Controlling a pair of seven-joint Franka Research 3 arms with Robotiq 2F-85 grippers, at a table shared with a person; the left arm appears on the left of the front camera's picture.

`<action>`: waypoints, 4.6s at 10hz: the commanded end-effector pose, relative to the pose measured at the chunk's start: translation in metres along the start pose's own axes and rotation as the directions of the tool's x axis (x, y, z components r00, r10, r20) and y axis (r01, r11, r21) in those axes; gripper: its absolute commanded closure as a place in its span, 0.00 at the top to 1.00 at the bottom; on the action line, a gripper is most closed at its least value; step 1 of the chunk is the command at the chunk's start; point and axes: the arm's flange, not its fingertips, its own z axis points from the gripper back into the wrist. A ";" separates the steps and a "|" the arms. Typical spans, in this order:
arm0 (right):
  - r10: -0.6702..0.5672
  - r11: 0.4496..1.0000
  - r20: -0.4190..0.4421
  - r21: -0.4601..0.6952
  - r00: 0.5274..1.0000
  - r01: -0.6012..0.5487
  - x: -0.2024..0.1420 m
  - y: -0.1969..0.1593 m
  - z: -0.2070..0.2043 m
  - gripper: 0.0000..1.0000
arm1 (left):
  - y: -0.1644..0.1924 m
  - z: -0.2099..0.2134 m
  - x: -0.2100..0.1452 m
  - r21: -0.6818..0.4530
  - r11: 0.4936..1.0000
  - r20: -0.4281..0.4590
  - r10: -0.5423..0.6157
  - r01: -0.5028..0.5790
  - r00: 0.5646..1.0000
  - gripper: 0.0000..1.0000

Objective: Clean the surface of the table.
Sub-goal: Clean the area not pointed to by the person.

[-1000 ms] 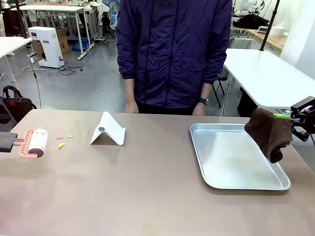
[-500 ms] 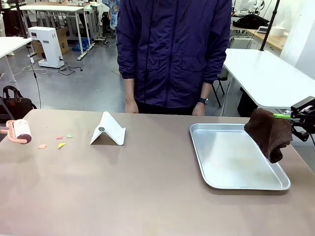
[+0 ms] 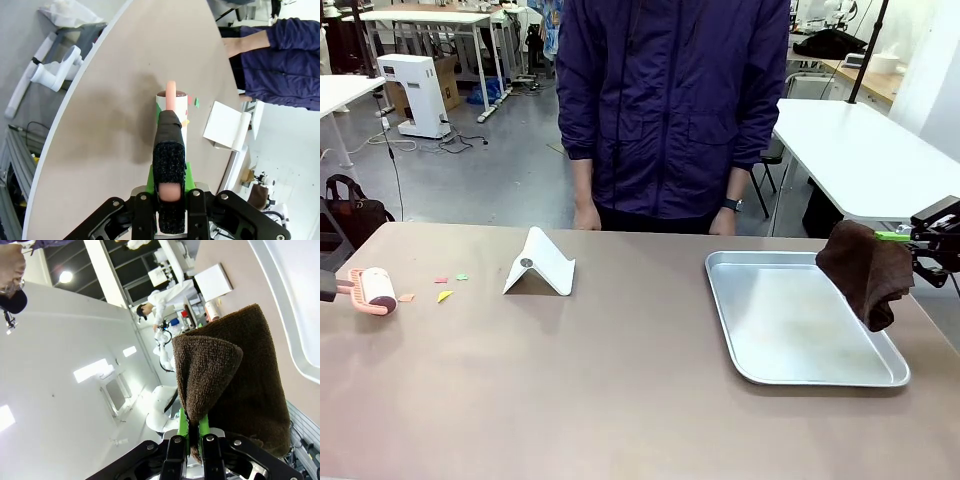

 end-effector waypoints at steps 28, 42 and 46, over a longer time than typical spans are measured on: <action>0.008 1.000 0.001 0.011 1.000 -0.008 0.002 0.006 -0.002 0.09 | -0.064 -0.041 -0.003 -0.292 0.929 -0.179 -0.287 0.228 0.941 0.22; 0.008 1.000 0.001 0.011 1.000 -0.008 0.002 0.006 -0.002 0.09 | 0.052 0.074 -0.060 -0.490 0.851 -0.066 -0.249 0.187 0.966 0.22; 0.008 1.000 0.001 0.011 1.000 -0.008 0.002 0.006 -0.002 0.09 | 0.056 0.073 -0.057 -0.491 0.849 -0.065 -0.260 0.196 0.964 0.22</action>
